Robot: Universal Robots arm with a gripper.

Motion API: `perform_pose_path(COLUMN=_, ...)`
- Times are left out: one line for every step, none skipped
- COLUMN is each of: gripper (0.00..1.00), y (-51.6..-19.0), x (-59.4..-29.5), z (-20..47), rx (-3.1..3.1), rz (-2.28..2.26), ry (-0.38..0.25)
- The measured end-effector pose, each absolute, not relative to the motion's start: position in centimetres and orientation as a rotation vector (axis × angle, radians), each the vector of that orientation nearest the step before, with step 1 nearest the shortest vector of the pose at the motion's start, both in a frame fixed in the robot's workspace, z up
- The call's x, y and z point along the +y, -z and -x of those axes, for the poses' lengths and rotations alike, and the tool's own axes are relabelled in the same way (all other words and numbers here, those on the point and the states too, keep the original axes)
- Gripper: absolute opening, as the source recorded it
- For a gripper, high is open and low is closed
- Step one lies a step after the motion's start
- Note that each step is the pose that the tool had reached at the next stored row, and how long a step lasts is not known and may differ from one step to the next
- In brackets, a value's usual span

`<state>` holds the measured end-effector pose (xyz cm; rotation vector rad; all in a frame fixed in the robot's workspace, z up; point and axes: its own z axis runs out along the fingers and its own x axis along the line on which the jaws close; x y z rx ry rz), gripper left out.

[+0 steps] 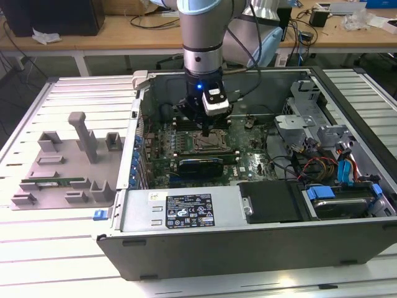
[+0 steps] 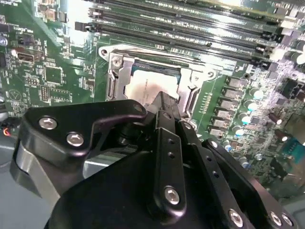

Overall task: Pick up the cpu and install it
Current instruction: 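Install the first cpu locking lever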

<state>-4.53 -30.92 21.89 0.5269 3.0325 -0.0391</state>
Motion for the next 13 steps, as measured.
perform_pose_path(gripper=0.11, y=-22.4, x=-30.9, z=3.9, rx=3.054, rz=-0.434, ry=0.053)
perform_pose_path(gripper=0.11, y=-22.4, x=-30.9, z=3.5, rx=3.066, rz=-0.394, ry=0.055)
perform_pose_path(gripper=0.11, y=-23.1, x=-30.9, z=3.5, rx=3.066, rz=-0.389, ry=0.054)
perform_pose_path(gripper=0.11, y=-24.1, x=-30.9, z=3.5, rx=3.067, rz=-0.388, ry=0.054)
perform_pose_path(gripper=0.11, y=-24.2, x=-30.9, z=3.5, rx=3.067, rz=-0.388, ry=0.054)
perform_pose_path(gripper=0.11, y=-24.2, x=-30.9, z=3.5, rx=3.067, rz=-0.388, ry=0.054)
perform_pose_path(gripper=0.11, y=-24.2, x=-30.9, z=3.5, rx=3.067, rz=-0.388, ry=0.054)
perform_pose_path(gripper=0.11, y=-24.2, x=-30.9, z=3.5, rx=3.067, rz=-0.388, ry=0.054)
perform_pose_path(gripper=0.11, y=-24.3, x=-30.9, z=3.5, rx=3.067, rz=-0.388, ry=0.054)
perform_pose_path(gripper=0.11, y=-24.3, x=-30.9, z=3.5, rx=3.067, rz=-0.388, ry=0.054)
perform_pose_path(gripper=0.11, y=-24.3, x=-30.9, z=3.5, rx=3.067, rz=-0.388, ry=0.054)
perform_pose_path(gripper=0.11, y=-24.3, x=-30.9, z=3.5, rx=3.067, rz=-0.388, ry=0.054)
perform_pose_path(gripper=0.11, y=-24.3, x=-30.9, z=3.5, rx=3.067, rz=-0.388, ry=0.054)
